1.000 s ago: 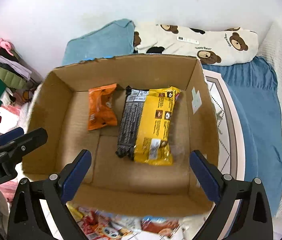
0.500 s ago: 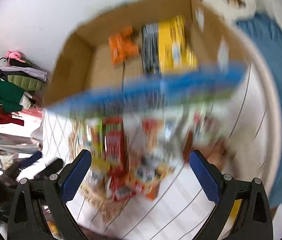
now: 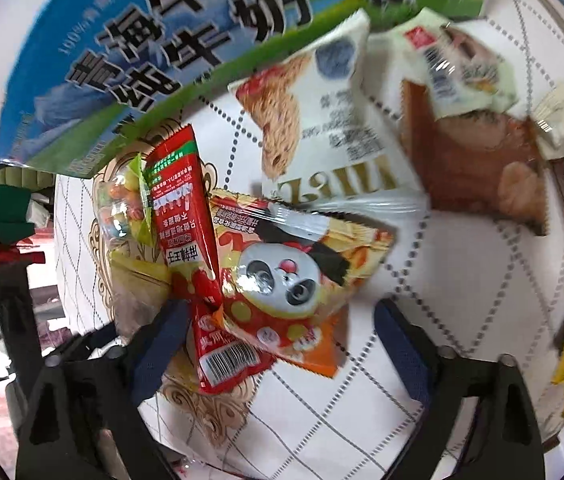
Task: Organize snacks
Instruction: 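Grasp the clear yellow-topped bag with the left gripper while the right grasps the panda bag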
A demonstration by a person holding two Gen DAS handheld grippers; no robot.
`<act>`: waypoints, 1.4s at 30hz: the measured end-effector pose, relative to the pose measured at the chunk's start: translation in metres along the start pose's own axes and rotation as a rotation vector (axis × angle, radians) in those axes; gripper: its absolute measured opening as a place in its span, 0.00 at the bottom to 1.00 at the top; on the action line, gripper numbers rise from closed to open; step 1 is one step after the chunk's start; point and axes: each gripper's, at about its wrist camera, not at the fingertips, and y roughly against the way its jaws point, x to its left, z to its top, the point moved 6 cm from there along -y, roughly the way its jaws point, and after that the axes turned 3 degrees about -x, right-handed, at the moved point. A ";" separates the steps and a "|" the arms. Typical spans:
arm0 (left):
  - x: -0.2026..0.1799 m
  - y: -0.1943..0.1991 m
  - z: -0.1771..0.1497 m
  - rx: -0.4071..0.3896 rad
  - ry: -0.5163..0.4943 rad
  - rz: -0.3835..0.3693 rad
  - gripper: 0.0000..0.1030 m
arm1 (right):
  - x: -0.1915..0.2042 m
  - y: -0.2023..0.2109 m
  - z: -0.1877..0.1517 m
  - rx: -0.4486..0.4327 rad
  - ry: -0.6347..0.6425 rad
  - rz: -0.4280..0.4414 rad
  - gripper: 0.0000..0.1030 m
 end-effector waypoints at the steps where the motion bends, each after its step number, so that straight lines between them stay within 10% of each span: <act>1: 0.004 0.000 0.001 -0.002 0.034 -0.009 0.64 | 0.001 -0.005 0.000 0.000 -0.003 0.002 0.71; 15: -0.010 -0.016 -0.050 0.051 0.074 -0.051 0.56 | 0.003 -0.018 -0.046 0.164 0.427 -0.232 0.59; 27: -0.007 -0.021 -0.050 0.037 0.108 -0.049 0.58 | -0.018 -0.033 -0.042 0.051 0.277 -0.233 0.70; 42: -0.024 0.055 -0.091 -0.056 -0.001 -0.039 0.46 | -0.004 0.016 -0.066 -0.010 0.259 -0.106 0.51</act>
